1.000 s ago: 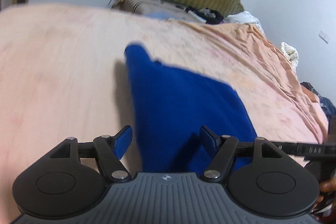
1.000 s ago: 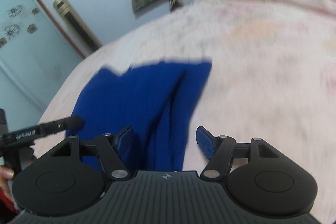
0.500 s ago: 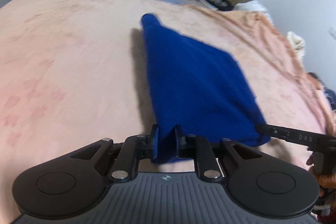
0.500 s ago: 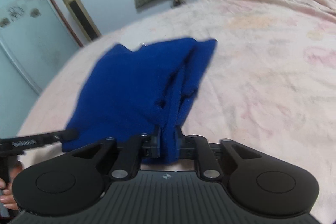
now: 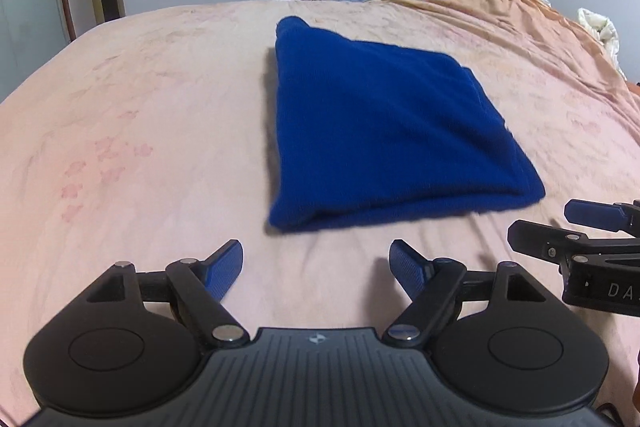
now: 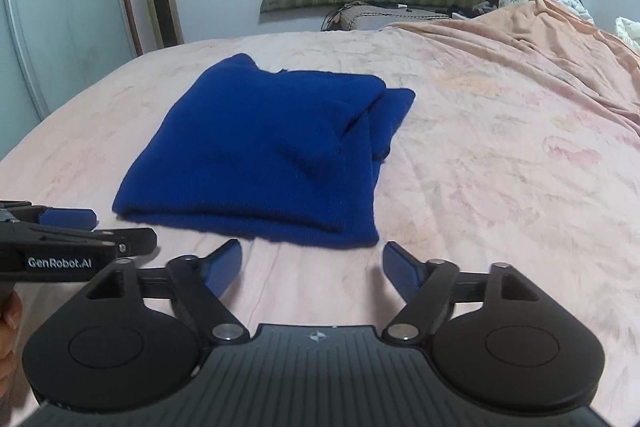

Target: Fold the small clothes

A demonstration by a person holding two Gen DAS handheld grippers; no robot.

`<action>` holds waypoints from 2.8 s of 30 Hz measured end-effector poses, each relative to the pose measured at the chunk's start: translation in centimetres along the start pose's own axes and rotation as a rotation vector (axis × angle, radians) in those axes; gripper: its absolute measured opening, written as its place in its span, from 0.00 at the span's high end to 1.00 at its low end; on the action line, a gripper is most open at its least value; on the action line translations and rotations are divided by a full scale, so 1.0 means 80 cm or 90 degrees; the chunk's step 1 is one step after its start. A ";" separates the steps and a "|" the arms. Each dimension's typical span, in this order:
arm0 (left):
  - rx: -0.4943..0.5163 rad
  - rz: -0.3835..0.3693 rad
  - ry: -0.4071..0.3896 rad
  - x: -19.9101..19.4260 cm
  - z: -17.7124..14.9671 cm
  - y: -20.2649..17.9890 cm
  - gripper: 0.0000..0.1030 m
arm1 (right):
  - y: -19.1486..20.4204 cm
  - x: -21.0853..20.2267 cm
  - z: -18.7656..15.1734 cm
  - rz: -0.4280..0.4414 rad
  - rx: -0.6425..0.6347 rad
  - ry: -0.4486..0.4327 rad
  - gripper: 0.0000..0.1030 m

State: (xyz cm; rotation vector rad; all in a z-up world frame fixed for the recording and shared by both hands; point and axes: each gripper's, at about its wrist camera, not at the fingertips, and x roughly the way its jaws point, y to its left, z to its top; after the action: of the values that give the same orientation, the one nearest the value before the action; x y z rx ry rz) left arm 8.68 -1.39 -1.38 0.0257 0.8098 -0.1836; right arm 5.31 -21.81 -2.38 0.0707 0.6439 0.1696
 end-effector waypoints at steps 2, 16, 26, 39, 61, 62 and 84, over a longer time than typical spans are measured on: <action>0.005 0.012 -0.005 -0.002 -0.005 -0.002 0.22 | 0.002 -0.001 -0.005 0.002 0.000 0.004 0.20; 0.008 0.047 -0.027 -0.008 -0.022 -0.013 0.16 | 0.020 -0.009 -0.029 -0.025 -0.019 0.001 0.05; -0.009 0.063 -0.036 -0.012 -0.030 -0.005 0.14 | 0.030 -0.014 -0.034 -0.030 -0.033 -0.001 0.04; -0.022 0.081 -0.046 -0.009 -0.036 -0.001 0.04 | 0.023 -0.014 -0.038 -0.044 -0.021 0.002 0.02; -0.027 0.085 -0.051 -0.007 -0.039 0.002 0.00 | 0.019 -0.013 -0.043 -0.045 -0.016 -0.001 0.01; -0.027 0.085 -0.051 -0.007 -0.039 0.002 0.00 | 0.019 -0.012 -0.043 -0.045 -0.016 -0.002 0.01; -0.027 0.086 -0.051 -0.007 -0.039 0.002 0.00 | 0.023 -0.013 -0.044 -0.042 -0.014 -0.006 0.01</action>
State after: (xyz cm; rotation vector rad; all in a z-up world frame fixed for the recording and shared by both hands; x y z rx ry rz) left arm 6.11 -0.88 -3.14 0.0330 0.7298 -0.0398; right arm 2.13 -20.12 -4.37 0.0292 0.6336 0.1131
